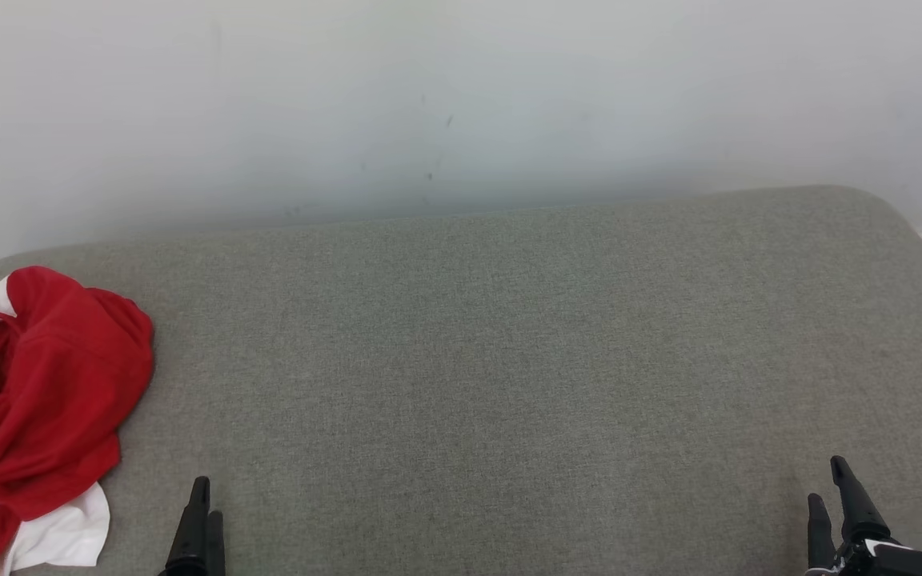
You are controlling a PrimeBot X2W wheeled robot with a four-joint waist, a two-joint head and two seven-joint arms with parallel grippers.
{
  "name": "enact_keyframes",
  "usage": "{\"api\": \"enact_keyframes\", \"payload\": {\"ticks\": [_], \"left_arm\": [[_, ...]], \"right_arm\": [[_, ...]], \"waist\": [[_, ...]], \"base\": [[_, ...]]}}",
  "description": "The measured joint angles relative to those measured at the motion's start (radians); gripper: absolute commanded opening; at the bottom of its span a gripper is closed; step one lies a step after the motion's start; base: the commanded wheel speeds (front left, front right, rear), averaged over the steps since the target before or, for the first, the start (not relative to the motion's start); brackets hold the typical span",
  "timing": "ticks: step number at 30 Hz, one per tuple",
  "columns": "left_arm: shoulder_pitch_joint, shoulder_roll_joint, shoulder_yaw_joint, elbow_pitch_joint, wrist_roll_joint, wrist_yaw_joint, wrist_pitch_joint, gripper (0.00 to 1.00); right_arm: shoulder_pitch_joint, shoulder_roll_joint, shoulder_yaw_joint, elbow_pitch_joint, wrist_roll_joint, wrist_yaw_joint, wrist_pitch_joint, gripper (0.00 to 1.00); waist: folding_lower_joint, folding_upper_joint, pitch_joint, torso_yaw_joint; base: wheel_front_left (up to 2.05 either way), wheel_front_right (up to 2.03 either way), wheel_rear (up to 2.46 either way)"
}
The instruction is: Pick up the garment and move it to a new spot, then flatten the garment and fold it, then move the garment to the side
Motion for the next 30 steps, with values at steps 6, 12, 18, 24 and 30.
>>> {"api": "enact_keyframes", "payload": {"ticks": [6, 12, 18, 24, 30], "left_arm": [[0.01, 0.013, -0.02, -0.015, 0.057, 0.0, -0.037, 1.0], [0.019, 0.029, -0.043, -0.027, 0.165, 0.0, -0.062, 1.0], [0.028, 0.023, -0.031, -0.047, 0.301, 0.0, -0.082, 1.0], [0.048, 0.011, -0.001, -0.071, 0.434, 0.0, -0.099, 1.0], [0.061, 0.006, 0.016, -0.102, 0.571, 0.0, -0.115, 1.0]], "right_arm": [[0.0, -0.007, 0.045, -0.009, -0.044, 0.0, -0.03, 1.0], [0.0, -0.016, 0.08, -0.006, -0.167, 0.0, -0.063, 1.0], [0.0, -0.014, 0.109, -0.007, -0.3, 0.0, -0.092, 1.0], [0.001, -0.014, 0.142, -0.029, -0.45, 0.0, -0.119, 1.0], [0.005, -0.014, 0.179, -0.047, -0.595, 0.0, -0.145, 1.0]], "waist": [[0.0, 0.0, -0.004, -0.002], [0.0, 0.0, -0.009, -0.003], [0.0, 0.0, -0.014, -0.002], [0.0, 0.0, -0.02, -0.003], [0.0, 0.0, -0.026, -0.003]], "base": [[0.0, 0.0, 0.0], [0.0, 0.0, 0.0], [0.0, 0.0, 0.0], [0.0, 0.0, 0.0], [0.0, 0.0, 0.0]]}}
